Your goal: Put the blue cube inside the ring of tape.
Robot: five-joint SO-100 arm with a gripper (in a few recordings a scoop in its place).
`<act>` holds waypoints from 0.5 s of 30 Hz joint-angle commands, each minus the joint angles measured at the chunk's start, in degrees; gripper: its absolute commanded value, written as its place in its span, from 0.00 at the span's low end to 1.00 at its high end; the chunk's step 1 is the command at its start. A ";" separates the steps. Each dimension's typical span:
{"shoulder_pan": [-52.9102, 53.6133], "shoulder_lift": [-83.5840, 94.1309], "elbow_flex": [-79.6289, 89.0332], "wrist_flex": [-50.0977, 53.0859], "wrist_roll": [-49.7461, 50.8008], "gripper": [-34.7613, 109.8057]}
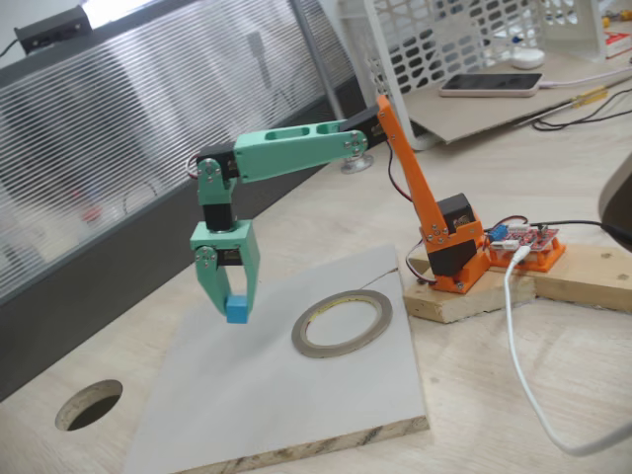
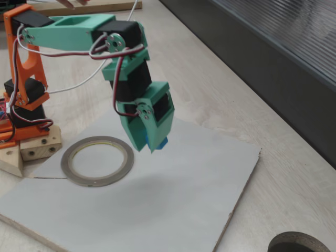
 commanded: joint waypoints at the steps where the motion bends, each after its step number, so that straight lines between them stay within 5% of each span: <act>1: 4.13 5.98 4.31 -0.35 0.35 0.26; 15: 11.34 19.07 25.31 0.18 0.26 0.26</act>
